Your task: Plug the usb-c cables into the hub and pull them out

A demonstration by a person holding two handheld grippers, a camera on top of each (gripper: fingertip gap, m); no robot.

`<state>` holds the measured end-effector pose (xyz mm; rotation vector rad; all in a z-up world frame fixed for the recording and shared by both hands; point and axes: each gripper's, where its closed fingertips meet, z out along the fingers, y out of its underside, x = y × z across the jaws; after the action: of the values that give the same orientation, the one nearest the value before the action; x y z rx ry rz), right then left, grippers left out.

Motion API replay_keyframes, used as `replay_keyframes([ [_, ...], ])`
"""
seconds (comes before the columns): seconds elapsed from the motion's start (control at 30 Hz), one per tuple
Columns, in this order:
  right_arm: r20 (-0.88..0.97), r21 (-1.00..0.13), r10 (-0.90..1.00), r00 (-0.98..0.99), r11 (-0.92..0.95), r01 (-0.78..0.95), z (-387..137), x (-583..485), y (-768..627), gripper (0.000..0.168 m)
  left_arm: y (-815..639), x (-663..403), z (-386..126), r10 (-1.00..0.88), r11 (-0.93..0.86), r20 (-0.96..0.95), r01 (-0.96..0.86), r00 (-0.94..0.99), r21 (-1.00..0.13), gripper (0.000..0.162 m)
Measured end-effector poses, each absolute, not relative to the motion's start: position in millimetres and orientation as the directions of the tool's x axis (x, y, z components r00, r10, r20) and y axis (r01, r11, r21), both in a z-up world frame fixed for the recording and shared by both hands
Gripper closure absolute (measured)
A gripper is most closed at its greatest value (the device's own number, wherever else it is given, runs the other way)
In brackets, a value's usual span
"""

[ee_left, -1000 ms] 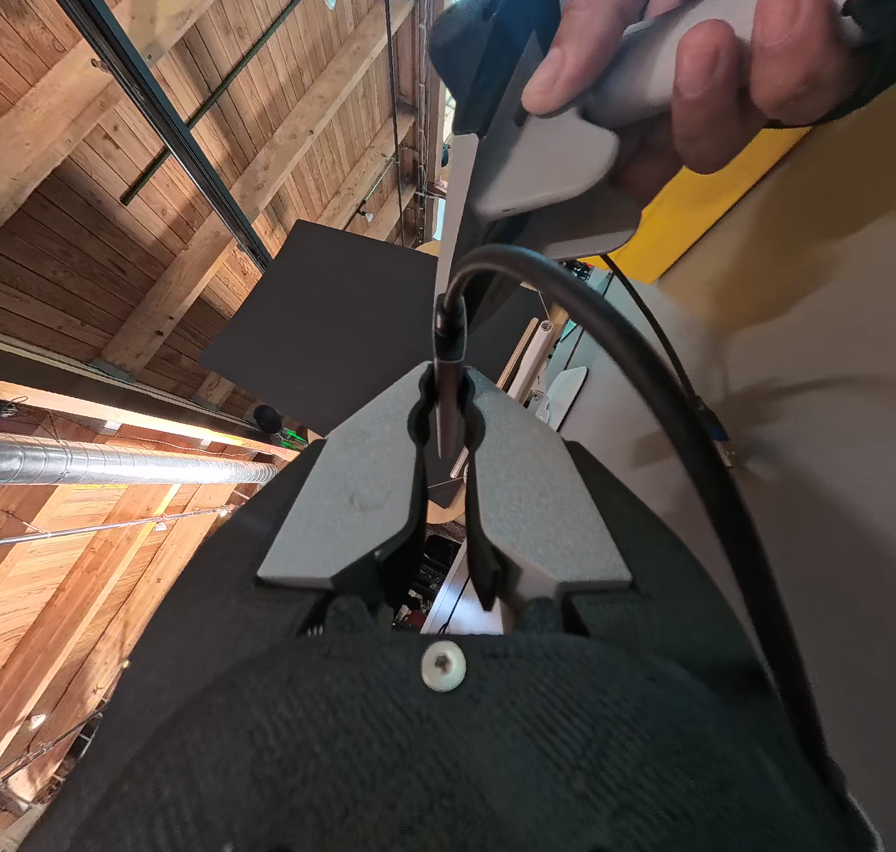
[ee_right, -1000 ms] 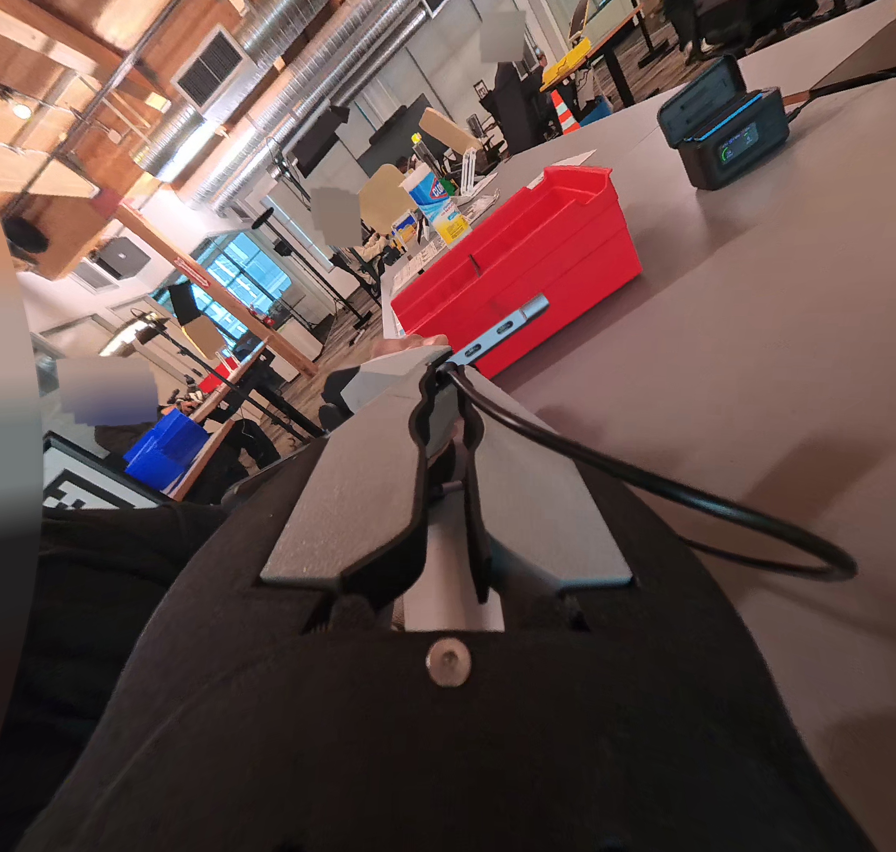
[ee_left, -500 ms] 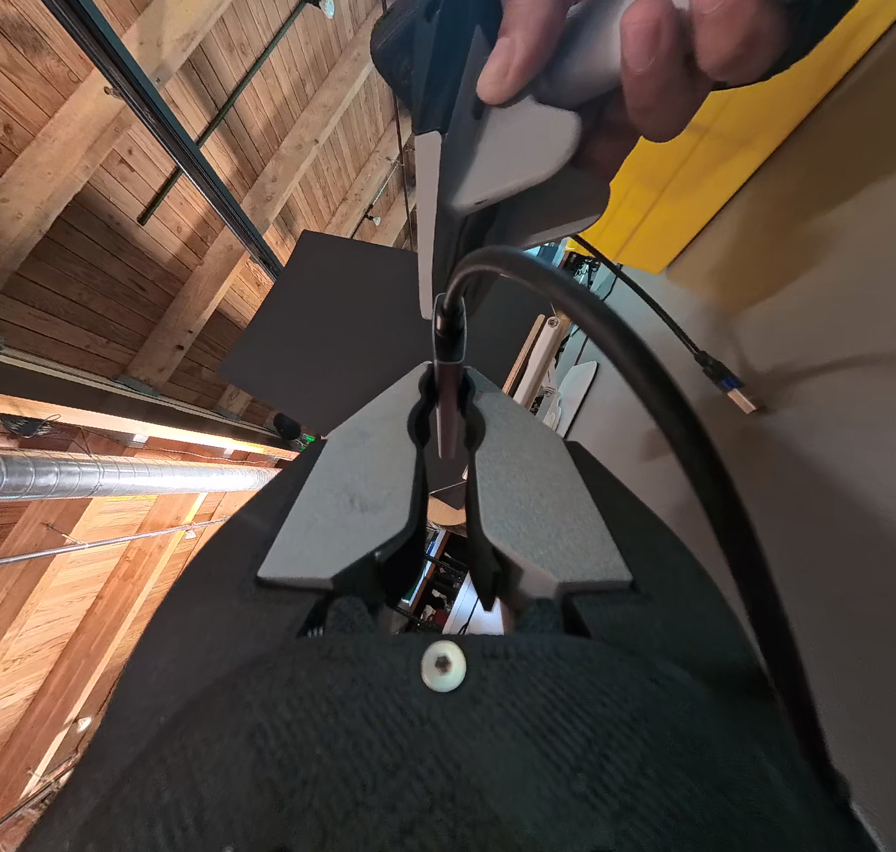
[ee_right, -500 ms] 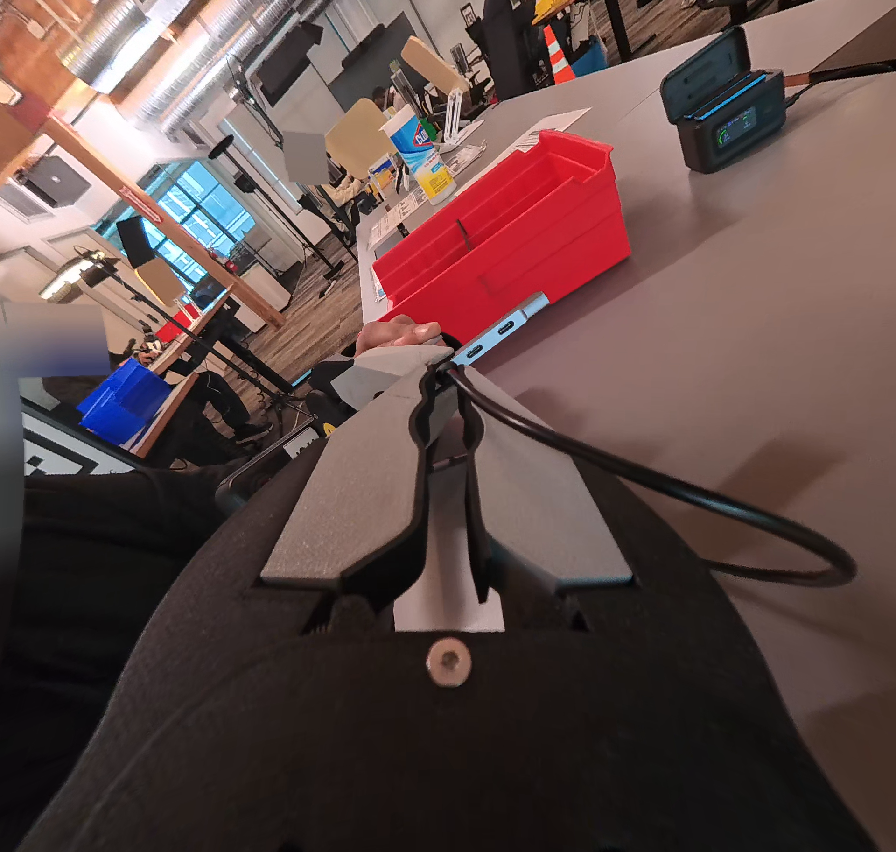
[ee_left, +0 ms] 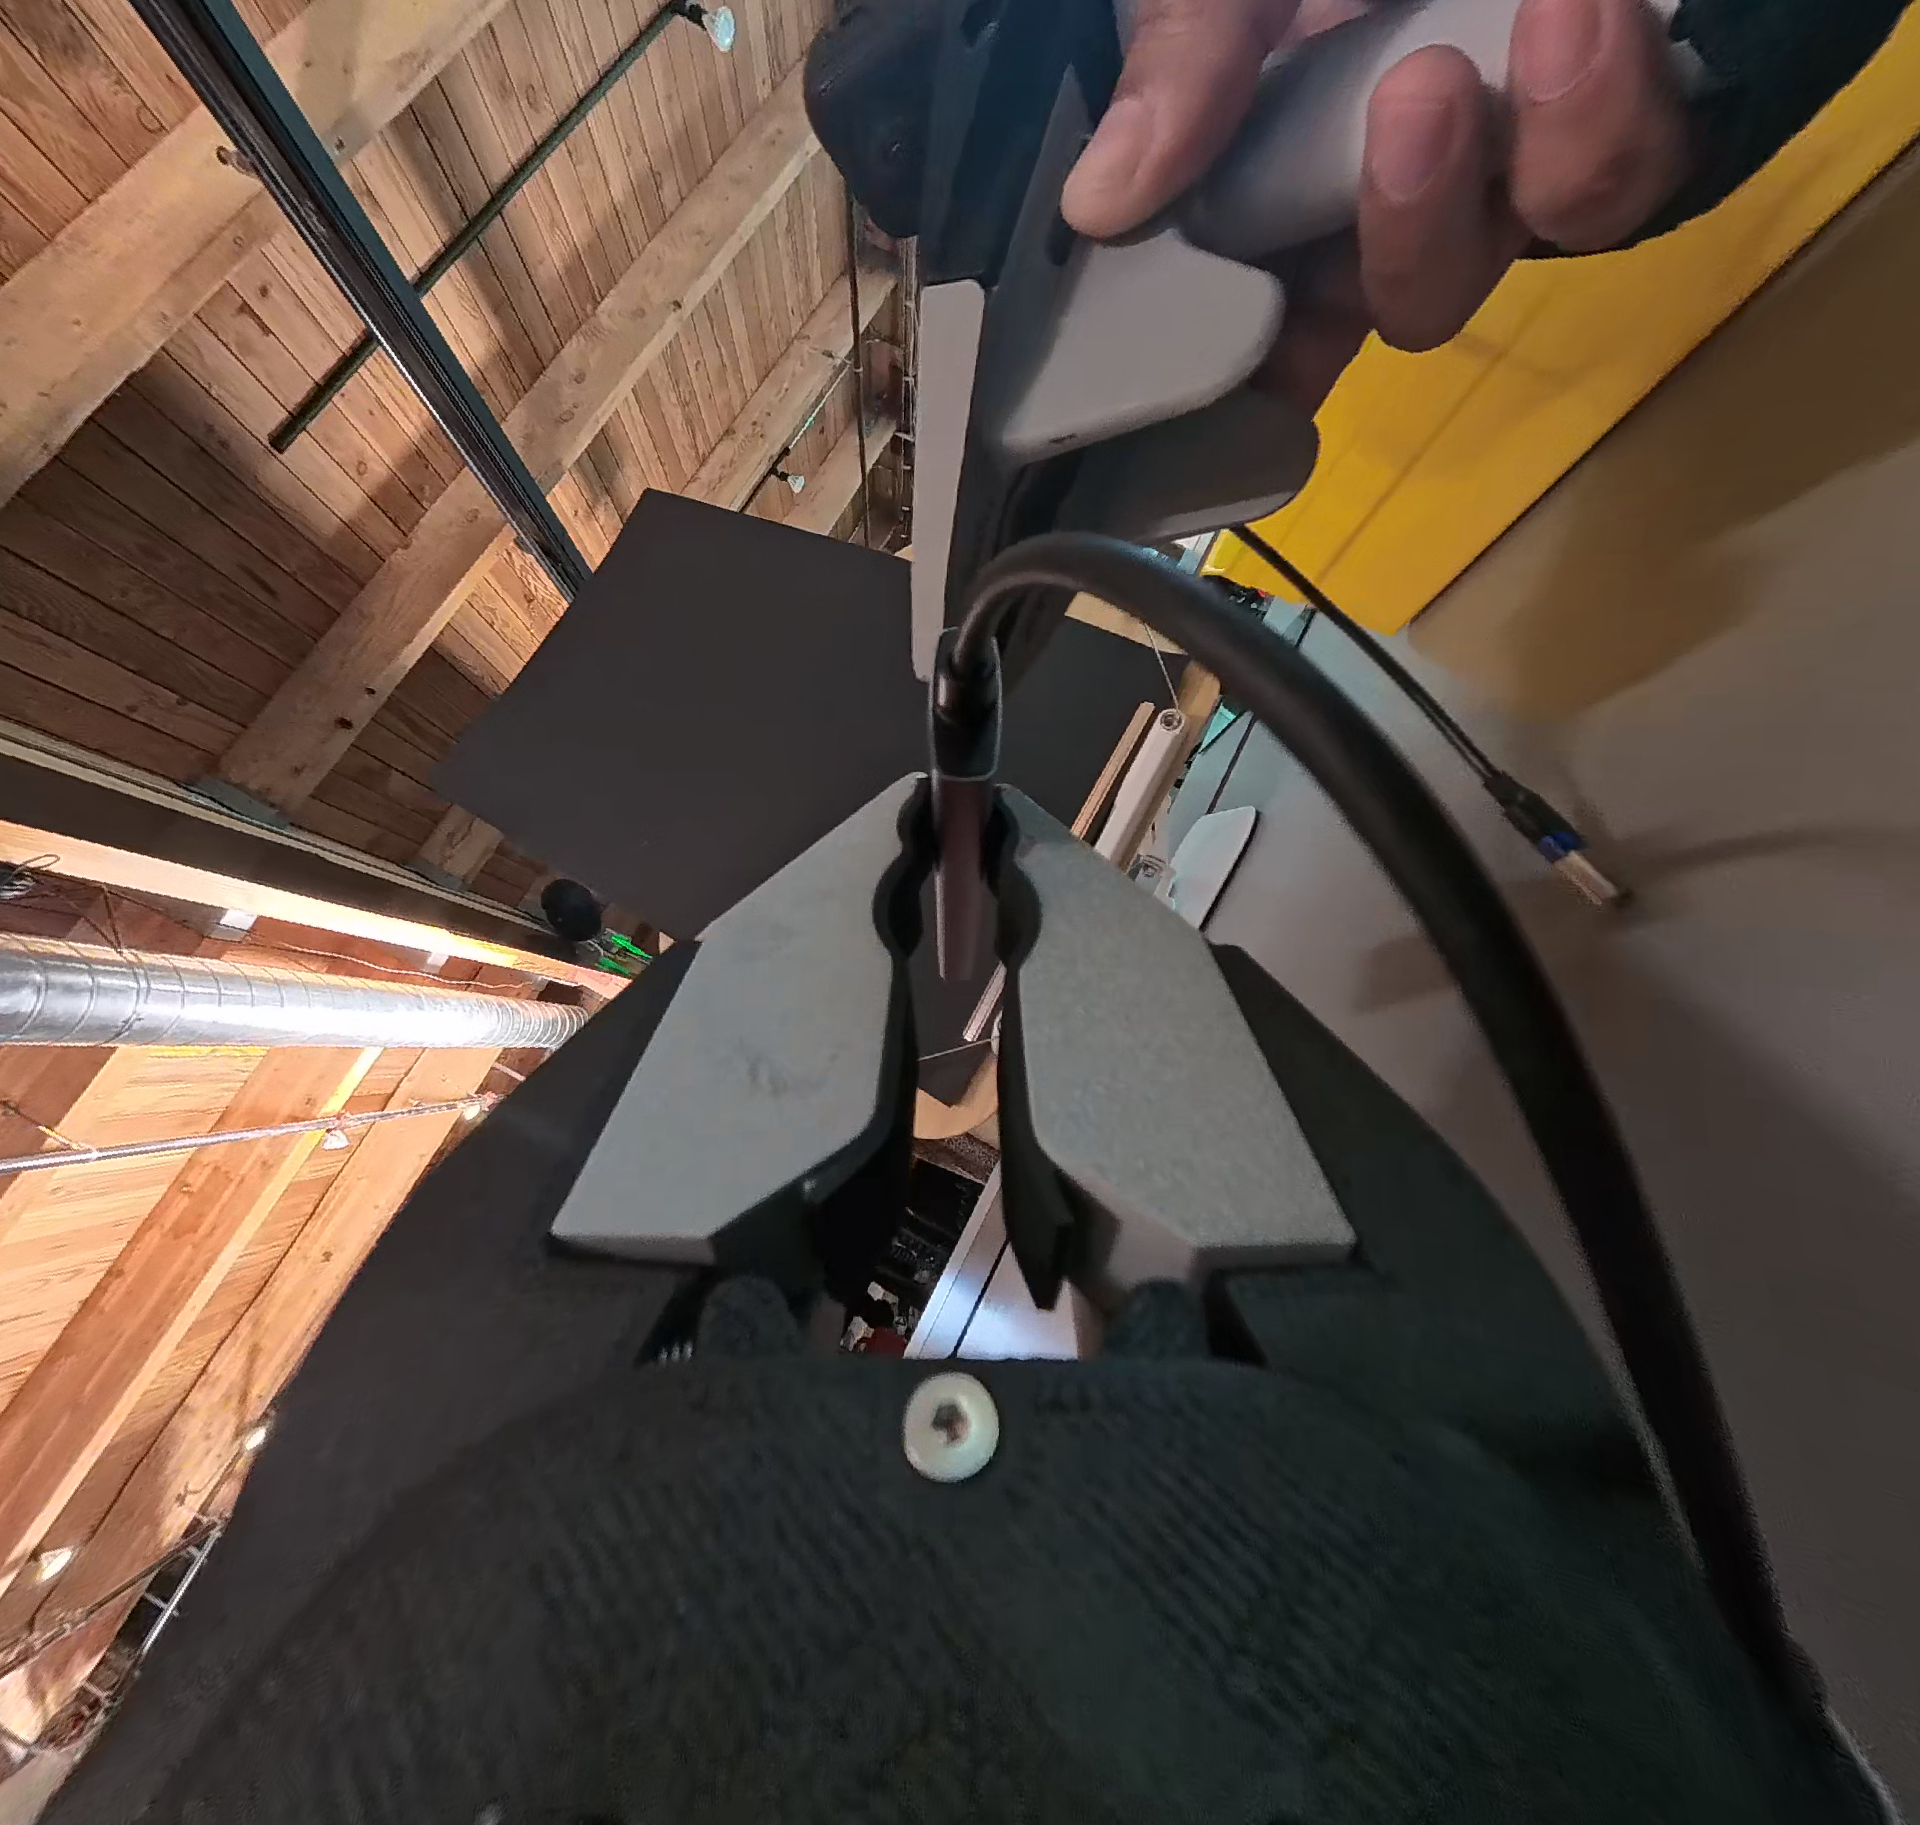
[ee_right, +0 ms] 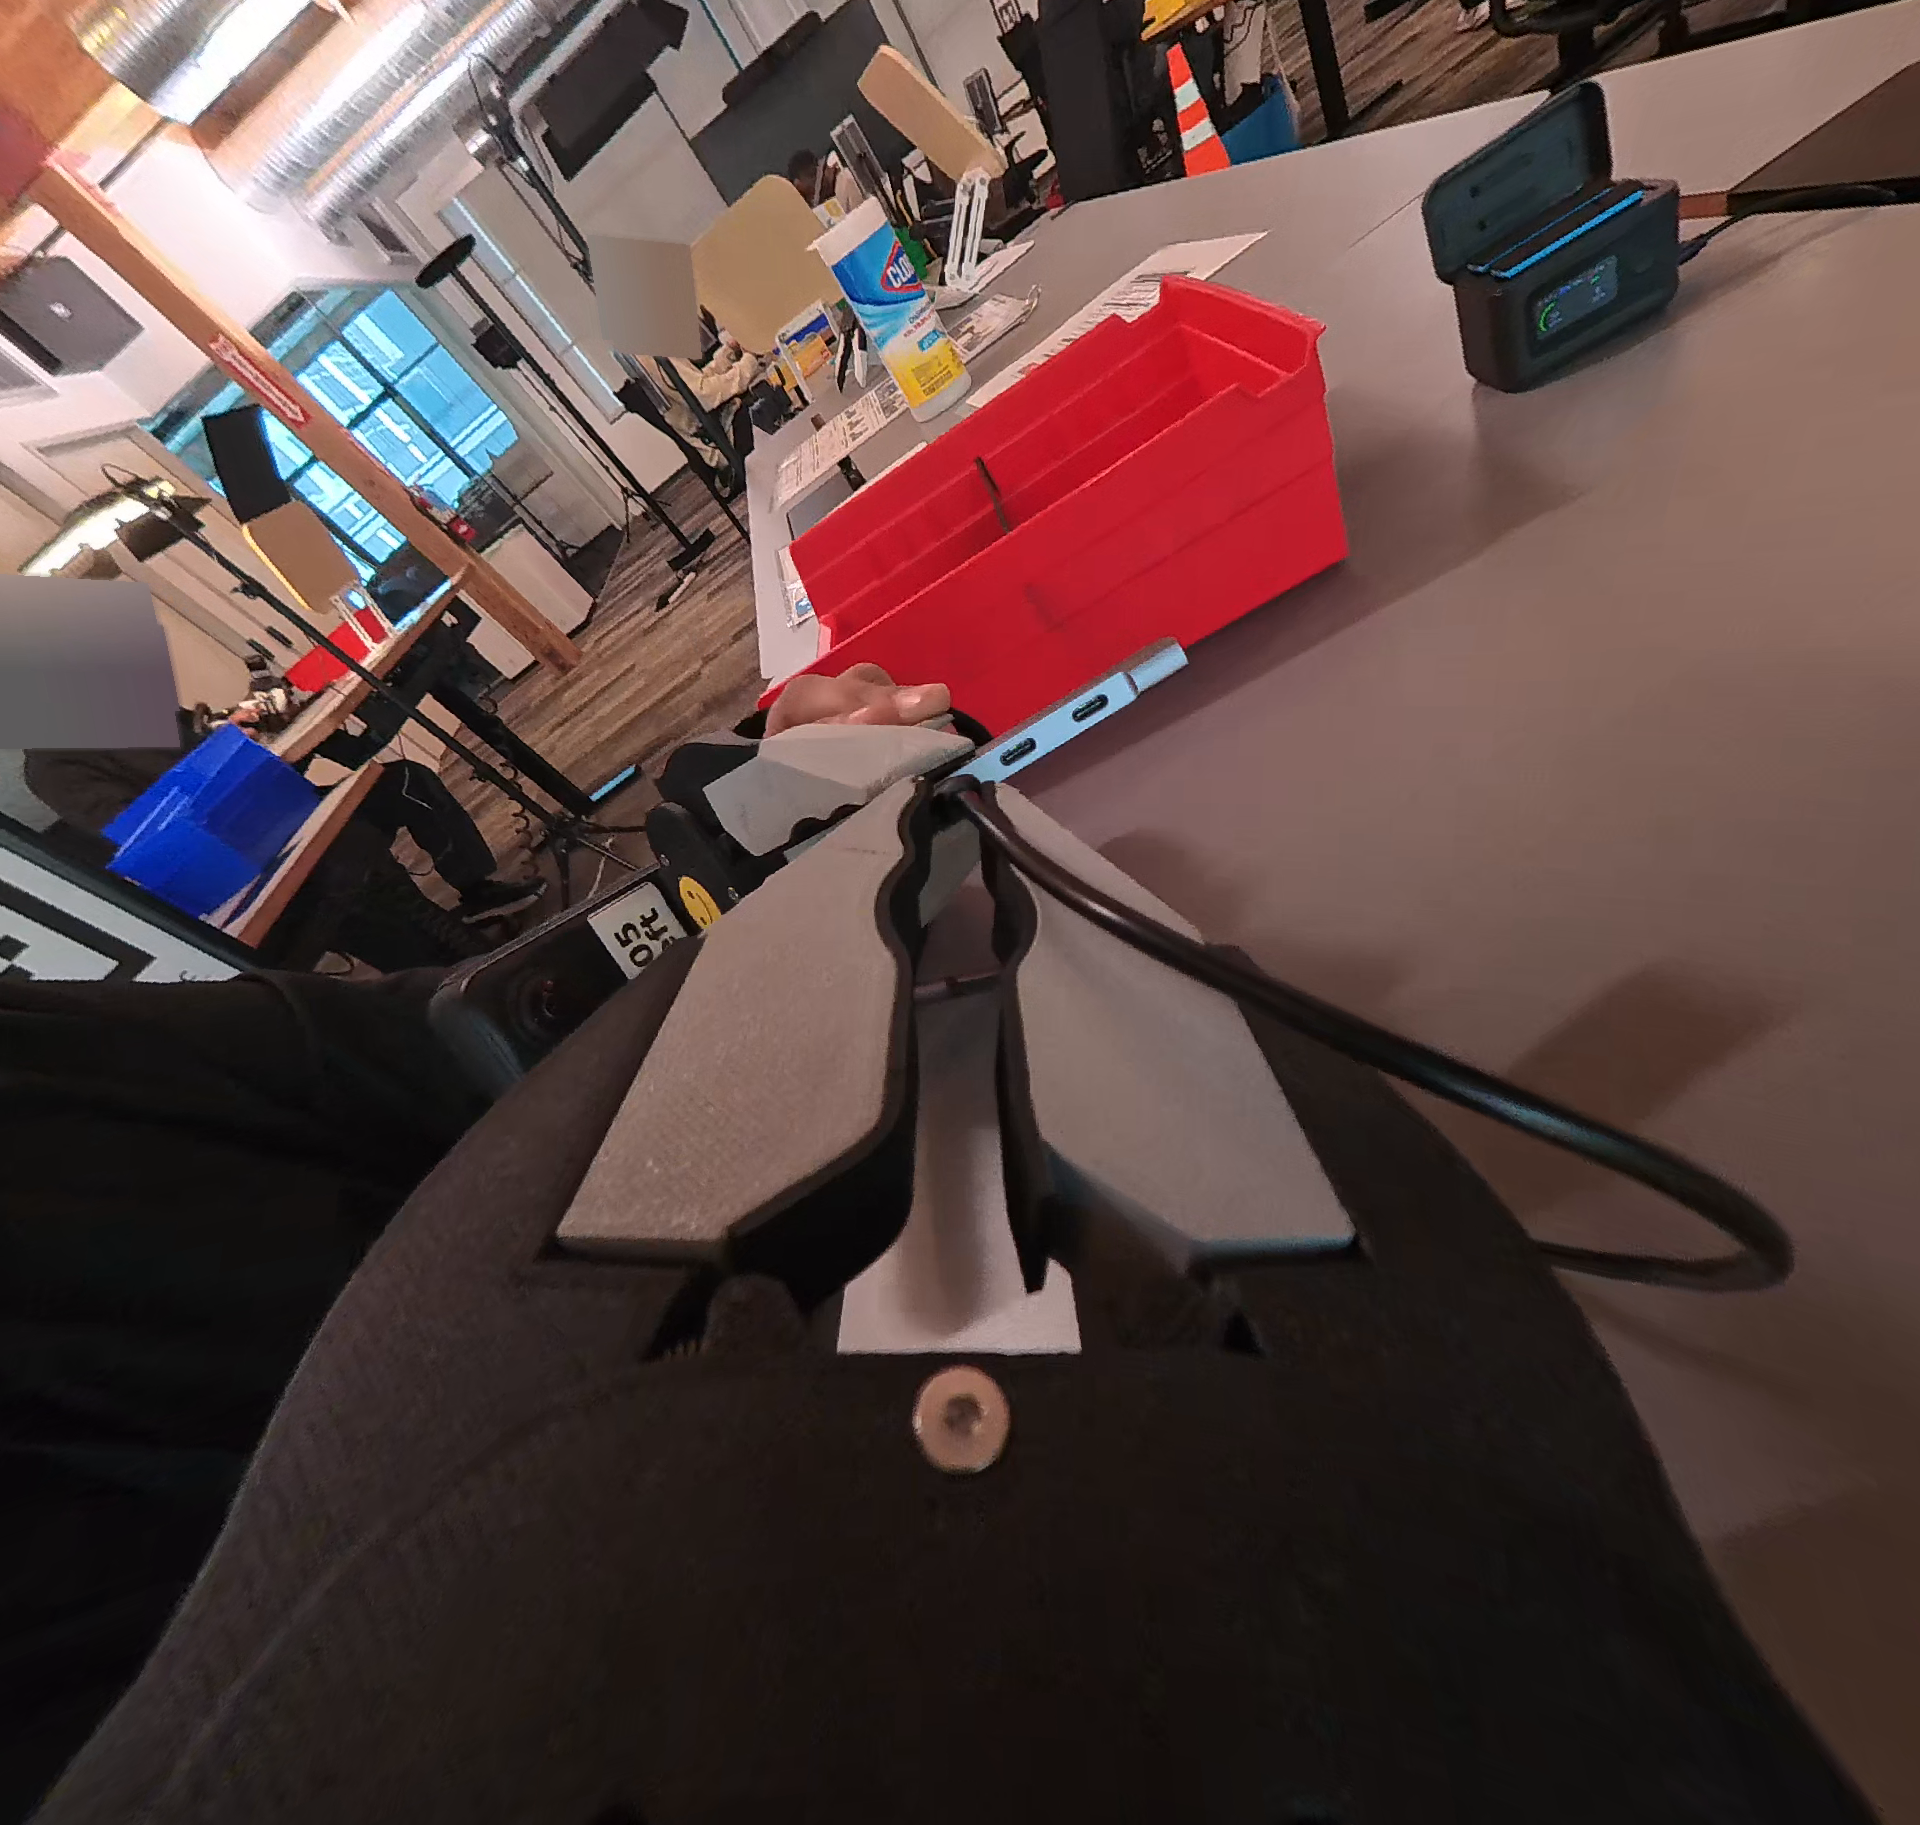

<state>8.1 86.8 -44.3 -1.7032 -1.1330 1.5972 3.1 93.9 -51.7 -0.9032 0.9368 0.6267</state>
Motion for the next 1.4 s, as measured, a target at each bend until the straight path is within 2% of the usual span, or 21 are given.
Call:
replay_keyframes([
  [0.33,-0.515,-0.843,0.855,-0.056,-0.494,0.212,-44.0,7.9,86.6,0.162,94.5,2.5,-52.1,0.075,0.497,-0.881,-0.783,0.467,-0.373,0.154],
  [0.57,-0.526,-0.848,0.850,-0.030,-0.522,0.091,-39.2,8.3,82.6,0.163,92.5,0.6,-47.2,0.082,0.507,-0.864,-0.767,0.496,-0.392,0.154],
  [0.87,-0.603,-0.798,0.798,-0.022,-0.603,0.007,-33.8,7.7,80.8,0.163,89.6,-0.8,-40.0,0.166,0.497,-0.871,-0.802,0.463,-0.332,0.155],
  [1.2,-0.586,-0.811,0.811,-0.003,-0.586,0.015,-37.6,9.0,83.2,0.163,91.4,6.0,-44.2,0.203,0.469,-0.899,-0.844,0.388,-0.259,0.155],
  [1.4,-0.517,-0.854,0.856,0.021,-0.517,0.066,-40.5,8.6,83.7,0.163,92.4,5.8,-46.1,0.182,0.455,-0.903,-0.847,0.390,-0.275,0.155],
])
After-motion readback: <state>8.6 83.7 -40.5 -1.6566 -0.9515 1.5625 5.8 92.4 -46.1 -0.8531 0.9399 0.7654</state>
